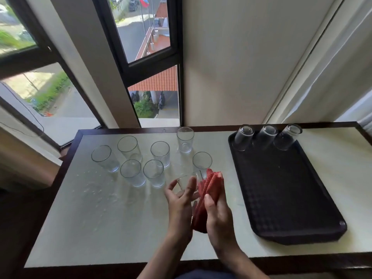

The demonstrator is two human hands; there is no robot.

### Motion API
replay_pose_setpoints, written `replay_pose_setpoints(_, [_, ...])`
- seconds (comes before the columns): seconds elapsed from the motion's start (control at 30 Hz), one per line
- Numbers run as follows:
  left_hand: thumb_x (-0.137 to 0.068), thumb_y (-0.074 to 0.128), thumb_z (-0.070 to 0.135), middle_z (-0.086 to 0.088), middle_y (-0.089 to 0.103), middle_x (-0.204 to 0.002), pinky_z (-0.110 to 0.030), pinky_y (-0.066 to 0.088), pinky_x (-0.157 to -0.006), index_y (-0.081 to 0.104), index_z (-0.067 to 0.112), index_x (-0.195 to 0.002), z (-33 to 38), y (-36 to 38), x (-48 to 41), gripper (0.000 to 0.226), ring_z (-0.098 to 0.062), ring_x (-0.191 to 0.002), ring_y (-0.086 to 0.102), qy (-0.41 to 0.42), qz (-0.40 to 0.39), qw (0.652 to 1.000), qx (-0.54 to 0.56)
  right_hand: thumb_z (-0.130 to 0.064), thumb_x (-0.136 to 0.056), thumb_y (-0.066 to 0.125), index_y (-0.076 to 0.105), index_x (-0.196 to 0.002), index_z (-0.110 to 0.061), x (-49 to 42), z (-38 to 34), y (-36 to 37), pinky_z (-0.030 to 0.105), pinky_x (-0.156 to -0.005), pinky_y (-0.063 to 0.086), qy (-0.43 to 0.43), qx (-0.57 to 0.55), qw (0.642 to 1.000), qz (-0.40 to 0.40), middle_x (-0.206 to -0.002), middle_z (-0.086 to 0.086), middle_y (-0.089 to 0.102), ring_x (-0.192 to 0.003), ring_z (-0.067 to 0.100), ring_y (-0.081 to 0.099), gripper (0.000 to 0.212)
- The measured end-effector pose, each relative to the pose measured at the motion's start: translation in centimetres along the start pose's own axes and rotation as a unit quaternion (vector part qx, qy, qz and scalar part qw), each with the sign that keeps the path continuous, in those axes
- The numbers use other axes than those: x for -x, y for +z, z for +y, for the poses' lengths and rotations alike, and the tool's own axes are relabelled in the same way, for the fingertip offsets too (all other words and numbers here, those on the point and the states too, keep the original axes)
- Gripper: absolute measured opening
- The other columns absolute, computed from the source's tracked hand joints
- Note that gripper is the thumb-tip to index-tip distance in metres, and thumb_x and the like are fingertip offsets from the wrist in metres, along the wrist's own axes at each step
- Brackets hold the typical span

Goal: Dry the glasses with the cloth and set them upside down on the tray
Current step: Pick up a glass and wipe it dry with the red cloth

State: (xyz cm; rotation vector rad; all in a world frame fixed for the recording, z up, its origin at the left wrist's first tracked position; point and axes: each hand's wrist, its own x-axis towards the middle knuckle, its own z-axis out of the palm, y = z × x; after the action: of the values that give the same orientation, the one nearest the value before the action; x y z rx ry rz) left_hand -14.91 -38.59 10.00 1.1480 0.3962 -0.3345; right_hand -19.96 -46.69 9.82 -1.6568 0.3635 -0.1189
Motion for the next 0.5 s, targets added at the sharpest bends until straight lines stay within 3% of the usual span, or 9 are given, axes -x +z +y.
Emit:
replay_pose_setpoints(0.07, [-0.075, 0.068, 0.045, -0.002, 0.078, -0.085, -0.031, 0.056, -0.073, 0.040, 0.021, -0.128, 0.0, 0.6, 0.5, 0.064, -0.014, -0.077, 0.075, 0.019, 0.003, 1.000, 0.007, -0.051, -0.091, 0.038, 0.009, -0.154, -0.037, 0.9, -0.4, 0.6, 0.006, -0.107, 0.028, -0.060, 0.060, 0.996, -0.023, -0.156, -0.026, 0.028, -0.142, -0.007, 0.031, 0.071])
replay_pose_setpoints(0.13, [-0.079, 0.062, 0.049, 0.004, 0.077, -0.080, -0.027, 0.056, -0.070, 0.042, 0.016, -0.130, 0.0, 1.0, 1.1, 0.064, -0.010, -0.076, 0.073, 0.029, -0.003, 1.000, 0.003, -0.049, -0.095, 0.034, 0.007, -0.156, -0.029, 0.5, -0.6, 0.2, 0.008, -0.114, 0.017, -0.114, 0.112, 0.986, -0.041, -0.163, -0.019, 0.011, -0.149, -0.004, 0.013, 0.070])
replay_pose_setpoints(0.2, [-0.081, 0.057, 0.055, 0.001, 0.077, -0.093, -0.030, 0.056, -0.072, 0.045, 0.015, -0.129, -0.2, 1.4, 1.6, 0.063, -0.009, -0.084, 0.075, 0.029, -0.009, 0.999, -0.022, -0.045, -0.099, 0.037, 0.012, -0.155, -0.033, -1.4, -1.4, -0.5, 0.004, -0.108, 0.025, -0.107, 0.080, 0.990, -0.043, -0.158, -0.029, 0.018, -0.142, -0.012, 0.024, 0.063])
replay_pose_setpoints(0.27, [-0.085, 0.054, 0.062, -0.004, 0.073, -0.099, -0.033, 0.057, -0.076, 0.048, 0.018, -0.123, -0.4, 1.8, 2.1, 0.059, -0.008, -0.085, 0.073, 0.017, -0.018, 0.998, -0.056, -0.042, -0.101, 0.040, 0.018, -0.149, -0.041, -3.8, -2.7, -1.2, -0.001, -0.092, 0.035, -0.057, 0.012, 0.998, -0.034, -0.143, -0.039, 0.029, -0.126, -0.020, 0.041, 0.053])
replay_pose_setpoints(0.37, [-0.085, 0.054, 0.069, -0.008, 0.073, -0.110, -0.043, 0.057, -0.088, 0.054, 0.019, -0.119, -0.7, 2.3, 2.1, 0.060, -0.016, -0.102, 0.071, 0.004, -0.016, 0.997, -0.072, -0.052, -0.098, 0.038, 0.027, -0.140, -0.050, -5.4, -3.7, -1.4, 0.006, -0.095, 0.039, -0.027, -0.003, 0.999, -0.031, -0.147, -0.022, 0.039, -0.125, -0.006, 0.051, 0.044])
replay_pose_setpoints(0.43, [-0.089, 0.058, 0.065, -0.012, 0.072, -0.119, -0.037, 0.059, -0.084, 0.059, 0.013, -0.124, 0.1, 2.6, 1.9, 0.063, -0.023, -0.111, 0.070, 0.010, -0.020, 0.999, -0.040, -0.058, -0.093, 0.038, 0.029, -0.145, -0.046, -4.1, -3.4, -1.2, 0.016, -0.108, 0.038, -0.054, 0.040, 0.998, -0.013, -0.154, -0.013, 0.039, -0.135, 0.001, 0.045, 0.053])
replay_pose_setpoints(0.5, [-0.089, 0.056, 0.059, -0.016, 0.073, -0.115, -0.029, 0.057, -0.078, 0.064, 0.005, -0.119, 0.6, 2.5, 1.3, 0.062, -0.023, -0.103, 0.071, 0.021, -0.032, 0.999, -0.010, -0.055, -0.092, 0.037, 0.022, -0.153, -0.036, -1.7, -2.9, -0.8, 0.009, -0.112, 0.025, -0.105, 0.096, 0.990, -0.006, -0.159, -0.015, 0.026, -0.143, -0.006, 0.028, 0.065])
